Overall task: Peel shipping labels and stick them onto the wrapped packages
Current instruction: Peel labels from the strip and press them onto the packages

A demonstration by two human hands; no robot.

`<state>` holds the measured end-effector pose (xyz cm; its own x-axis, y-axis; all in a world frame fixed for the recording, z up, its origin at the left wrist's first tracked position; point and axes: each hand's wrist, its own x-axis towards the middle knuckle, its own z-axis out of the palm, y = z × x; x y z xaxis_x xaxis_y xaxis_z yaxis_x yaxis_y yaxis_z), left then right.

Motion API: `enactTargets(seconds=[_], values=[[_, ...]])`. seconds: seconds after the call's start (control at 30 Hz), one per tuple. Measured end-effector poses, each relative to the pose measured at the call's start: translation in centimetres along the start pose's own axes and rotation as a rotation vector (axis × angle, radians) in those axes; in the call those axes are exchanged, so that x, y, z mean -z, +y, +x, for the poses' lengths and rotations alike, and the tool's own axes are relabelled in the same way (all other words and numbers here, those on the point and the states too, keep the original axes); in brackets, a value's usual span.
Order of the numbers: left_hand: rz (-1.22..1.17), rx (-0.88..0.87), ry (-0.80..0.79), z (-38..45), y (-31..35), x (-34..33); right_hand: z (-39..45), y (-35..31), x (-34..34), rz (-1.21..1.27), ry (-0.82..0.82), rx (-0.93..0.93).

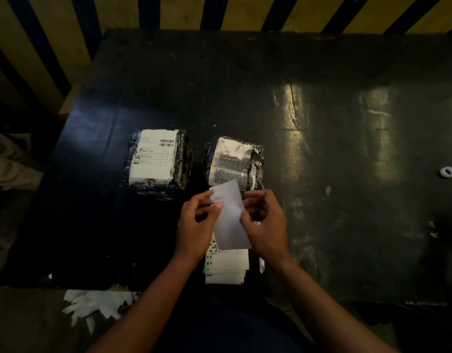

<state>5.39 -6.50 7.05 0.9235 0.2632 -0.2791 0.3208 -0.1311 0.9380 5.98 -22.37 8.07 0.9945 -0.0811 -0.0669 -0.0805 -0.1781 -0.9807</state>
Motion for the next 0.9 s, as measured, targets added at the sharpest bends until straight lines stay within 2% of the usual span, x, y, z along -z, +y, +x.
enactTargets(seconds=[0.07, 0.17, 0.23, 0.47, 0.67, 0.8, 0.9], values=[[0.010, 0.048, 0.019, 0.5, 0.0, 0.8, 0.7, -0.1, 0.8, 0.078, 0.037, -0.035], [-0.187, 0.159, -0.089, 0.7, 0.4, 1.3, 1.6, 0.1, 2.0, 0.148, 0.045, -0.080], [-0.190, 0.123, -0.129, 0.7, 0.8, 1.5, 2.0, 0.3, 2.5, 0.137, 0.031, -0.088], [0.000, -0.128, -0.104, 1.8, 2.2, 0.9, 2.6, 1.0, 2.5, -0.109, 0.039, 0.037], [0.198, -0.253, -0.051, 4.2, 2.3, 0.1, 4.7, 1.5, 2.0, -0.167, 0.087, 0.016], [0.314, -0.283, -0.026, 6.7, 2.9, -0.4, 7.0, 1.9, 1.3, -0.214, 0.102, 0.032], [0.386, -0.243, -0.027, 8.6, 3.4, -0.8, 8.7, 2.2, 0.9, -0.266, 0.108, 0.026]])
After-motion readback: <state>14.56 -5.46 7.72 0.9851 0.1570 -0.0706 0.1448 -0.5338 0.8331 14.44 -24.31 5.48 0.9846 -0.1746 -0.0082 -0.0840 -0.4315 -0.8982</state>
